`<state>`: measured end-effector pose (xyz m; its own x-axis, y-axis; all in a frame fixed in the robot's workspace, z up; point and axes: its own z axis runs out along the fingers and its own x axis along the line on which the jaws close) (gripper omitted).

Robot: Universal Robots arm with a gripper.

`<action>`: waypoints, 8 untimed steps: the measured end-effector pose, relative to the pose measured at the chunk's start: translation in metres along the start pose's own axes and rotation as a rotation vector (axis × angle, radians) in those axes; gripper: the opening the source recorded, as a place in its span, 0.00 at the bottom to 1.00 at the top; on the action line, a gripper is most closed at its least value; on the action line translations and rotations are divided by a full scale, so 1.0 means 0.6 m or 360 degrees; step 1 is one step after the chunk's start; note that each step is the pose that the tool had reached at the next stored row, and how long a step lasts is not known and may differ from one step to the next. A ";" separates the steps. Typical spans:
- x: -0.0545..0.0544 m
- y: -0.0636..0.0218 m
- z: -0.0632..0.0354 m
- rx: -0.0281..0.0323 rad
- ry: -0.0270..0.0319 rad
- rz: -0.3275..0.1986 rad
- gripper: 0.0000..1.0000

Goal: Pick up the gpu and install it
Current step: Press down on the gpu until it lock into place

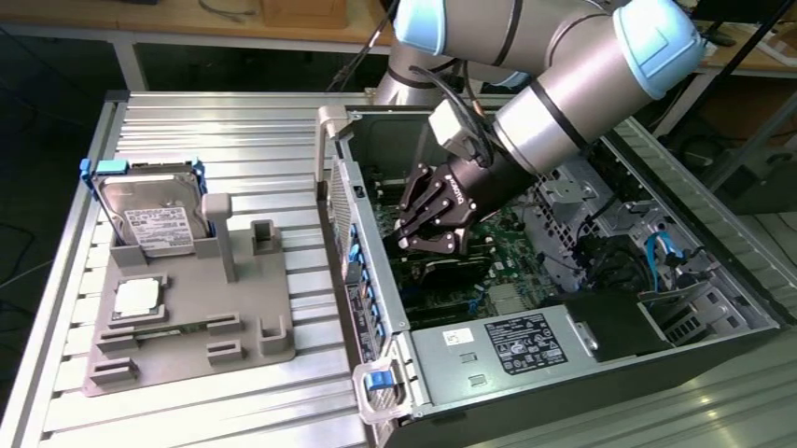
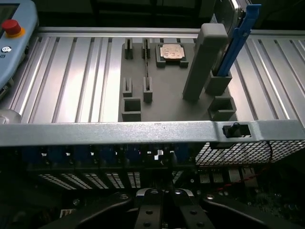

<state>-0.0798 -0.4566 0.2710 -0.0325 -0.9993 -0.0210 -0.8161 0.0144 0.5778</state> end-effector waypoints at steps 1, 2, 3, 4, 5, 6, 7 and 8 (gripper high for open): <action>0.000 -0.001 -0.001 -0.00143 -0.00025 -0.0001 0.11; 0.000 -0.004 -0.003 -0.00388 -0.00060 -0.0003 0.11; 0.000 -0.006 -0.004 -0.00621 -0.00089 -0.0004 0.11; 0.000 -0.009 -0.006 -0.00815 -0.00116 -0.0006 0.11; 0.000 -0.010 -0.007 -0.00972 -0.00137 -0.0007 0.11; 0.000 -0.010 -0.007 -0.01014 -0.00151 -0.0008 0.11; 0.000 -0.011 -0.006 -0.01015 -0.00157 -0.0008 0.11; 0.000 -0.011 -0.005 -0.01014 -0.00159 -0.0008 0.11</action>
<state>-0.0726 -0.4566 0.2694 -0.0344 -0.9989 -0.0321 -0.7778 0.0066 0.6284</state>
